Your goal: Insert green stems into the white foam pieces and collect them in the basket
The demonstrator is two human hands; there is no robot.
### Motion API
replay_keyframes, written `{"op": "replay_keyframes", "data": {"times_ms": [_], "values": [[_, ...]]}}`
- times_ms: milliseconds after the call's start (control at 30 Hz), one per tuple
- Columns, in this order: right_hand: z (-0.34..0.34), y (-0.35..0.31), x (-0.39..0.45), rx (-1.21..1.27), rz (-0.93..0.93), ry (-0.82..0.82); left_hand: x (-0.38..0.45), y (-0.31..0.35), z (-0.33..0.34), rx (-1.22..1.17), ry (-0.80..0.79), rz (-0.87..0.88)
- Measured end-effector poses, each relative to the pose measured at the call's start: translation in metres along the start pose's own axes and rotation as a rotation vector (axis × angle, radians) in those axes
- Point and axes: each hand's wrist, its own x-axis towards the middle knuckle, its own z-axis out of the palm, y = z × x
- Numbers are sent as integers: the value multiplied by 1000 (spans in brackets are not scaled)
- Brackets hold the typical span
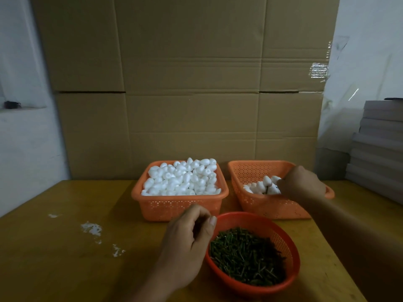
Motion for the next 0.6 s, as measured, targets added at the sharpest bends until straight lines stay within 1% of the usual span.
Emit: {"op": "replay_keyframes", "data": {"times_ms": [100, 167, 233, 333, 400, 500, 600], "values": [[-1, -3, 0, -47, -24, -95, 1, -1, -1, 4, -6, -2], [-2, -4, -1, -61, -23, -112, 0, -2, -1, 16, -16, -2], [-4, -4, -3, -62, -16, -93, 0, -4, 0, 35, -26, -10], [-5, -2, -9, -50, -44, 10, 0, -7, 1, 48, -31, -42], [-8, -2, -20, 19, -112, 38, 1, -8, 0, 39, -22, -67], [-17, -7, -47, 194, -218, -9, 4, -6, -4, 40, 2, -91], [-24, -14, -85, 363, -341, -23, 8, -5, -8, 12, 25, -168]]}}
